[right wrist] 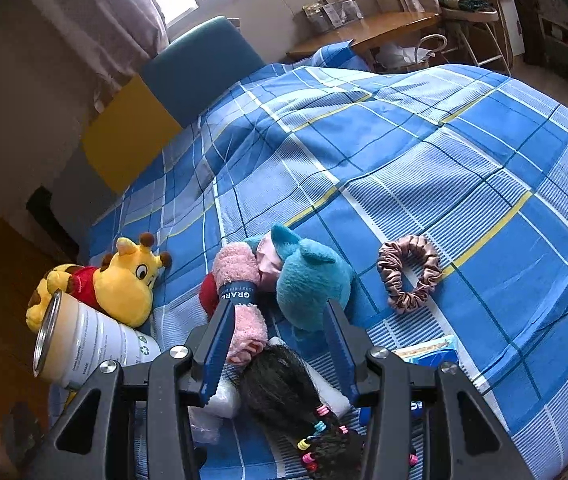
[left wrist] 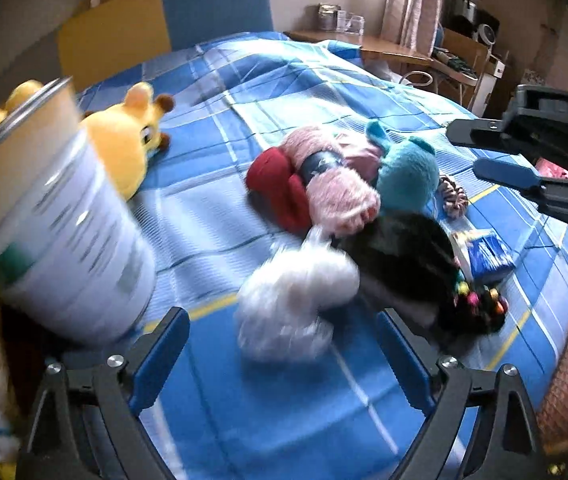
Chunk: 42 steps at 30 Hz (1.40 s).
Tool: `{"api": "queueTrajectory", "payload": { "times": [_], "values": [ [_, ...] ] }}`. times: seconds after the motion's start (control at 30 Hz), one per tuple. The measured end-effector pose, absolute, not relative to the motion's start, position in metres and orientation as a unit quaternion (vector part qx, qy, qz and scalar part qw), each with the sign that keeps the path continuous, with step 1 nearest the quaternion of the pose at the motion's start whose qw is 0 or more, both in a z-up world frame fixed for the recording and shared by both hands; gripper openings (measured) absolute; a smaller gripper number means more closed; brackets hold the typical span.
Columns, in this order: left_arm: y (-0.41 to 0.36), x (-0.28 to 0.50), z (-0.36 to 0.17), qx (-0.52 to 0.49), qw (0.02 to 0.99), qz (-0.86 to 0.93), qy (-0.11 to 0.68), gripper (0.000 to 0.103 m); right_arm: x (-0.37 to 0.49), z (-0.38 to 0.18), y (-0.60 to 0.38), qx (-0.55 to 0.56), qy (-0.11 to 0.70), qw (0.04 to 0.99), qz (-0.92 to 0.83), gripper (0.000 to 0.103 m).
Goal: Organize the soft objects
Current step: 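Grasp the clear plastic bag with left while right grasps the beaded black wig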
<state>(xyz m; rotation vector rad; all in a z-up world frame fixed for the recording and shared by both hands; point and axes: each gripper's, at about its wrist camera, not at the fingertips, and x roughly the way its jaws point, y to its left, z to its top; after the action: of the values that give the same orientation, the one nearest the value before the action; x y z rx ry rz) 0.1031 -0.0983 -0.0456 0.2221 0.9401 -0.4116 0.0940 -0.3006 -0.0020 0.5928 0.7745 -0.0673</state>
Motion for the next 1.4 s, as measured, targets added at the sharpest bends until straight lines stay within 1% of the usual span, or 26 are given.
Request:
{"api": "queueTrajectory", "payload": {
  "times": [0.03, 0.13, 0.17, 0.2, 0.23, 0.27, 0.33, 0.5, 0.6, 0.7, 0.87, 0.97, 1.07, 1.17, 1.33, 1.4],
  "values": [
    [-0.102, 0.109, -0.049, 0.106, 0.867, -0.191, 0.449, 0.087, 0.094, -0.002, -0.302, 0.288, 0.372, 0.882, -0.034, 0.046],
    [-0.112, 0.125, -0.060, 0.108, 0.867, -0.178, 0.453, 0.082, 0.094, -0.005, -0.305, 0.297, 0.375, 0.878, -0.034, 0.046],
    [-0.114, 0.130, -0.065, 0.104, 0.864, -0.179, 0.459, 0.082, 0.095, -0.006, -0.306, 0.299, 0.375, 0.877, -0.034, 0.046],
    [-0.115, 0.133, -0.069, 0.100, 0.860, -0.182, 0.465, 0.075, 0.095, -0.006, -0.306, 0.300, 0.376, 0.876, -0.034, 0.046],
    [-0.115, 0.137, -0.075, 0.097, 0.856, -0.180, 0.475, 0.061, 0.096, -0.007, -0.307, 0.300, 0.376, 0.876, -0.036, 0.046],
    [-0.113, 0.140, -0.079, 0.088, 0.853, -0.176, 0.483, 0.059, 0.096, -0.007, -0.307, 0.300, 0.377, 0.876, -0.038, 0.046],
    [-0.104, 0.144, -0.086, 0.057, 0.848, -0.176, 0.496, 0.051, 0.096, -0.008, -0.309, 0.302, 0.377, 0.875, -0.040, 0.046],
    [-0.092, 0.136, -0.087, 0.053, 0.858, -0.187, 0.476, 0.050, 0.095, -0.011, -0.318, 0.325, 0.372, 0.868, -0.045, 0.046],
    [-0.082, 0.132, -0.082, 0.041, 0.861, -0.177, 0.475, 0.047, 0.095, -0.017, -0.327, 0.353, 0.373, 0.857, -0.046, 0.046],
    [-0.072, 0.113, -0.080, 0.049, 0.866, -0.172, 0.466, 0.047, 0.096, -0.024, -0.333, 0.381, 0.378, 0.843, -0.038, 0.046],
    [-0.051, 0.074, -0.081, 0.042, 0.867, -0.153, 0.472, 0.047, 0.106, -0.038, -0.321, 0.397, 0.422, 0.815, 0.019, 0.046],
    [-0.038, 0.058, -0.087, 0.034, 0.871, -0.139, 0.470, 0.047, 0.118, -0.050, -0.296, 0.360, 0.484, 0.796, 0.053, 0.046],
    [-0.041, 0.054, -0.090, 0.057, 0.873, -0.143, 0.462, 0.047, 0.121, -0.057, -0.268, 0.271, 0.536, 0.799, 0.038, 0.046],
    [-0.039, 0.054, -0.091, 0.052, 0.874, -0.142, 0.462, 0.047, 0.120, -0.053, -0.255, 0.223, 0.541, 0.811, 0.025, 0.047],
    [-0.041, 0.047, -0.092, 0.071, 0.881, -0.145, 0.444, 0.048, 0.118, -0.054, -0.246, 0.210, 0.556, 0.803, 0.038, 0.048],
    [-0.039, 0.049, -0.092, 0.059, 0.883, -0.147, 0.442, 0.048, 0.116, -0.048, -0.243, 0.191, 0.562, 0.804, 0.038, 0.048]
  ]
}}
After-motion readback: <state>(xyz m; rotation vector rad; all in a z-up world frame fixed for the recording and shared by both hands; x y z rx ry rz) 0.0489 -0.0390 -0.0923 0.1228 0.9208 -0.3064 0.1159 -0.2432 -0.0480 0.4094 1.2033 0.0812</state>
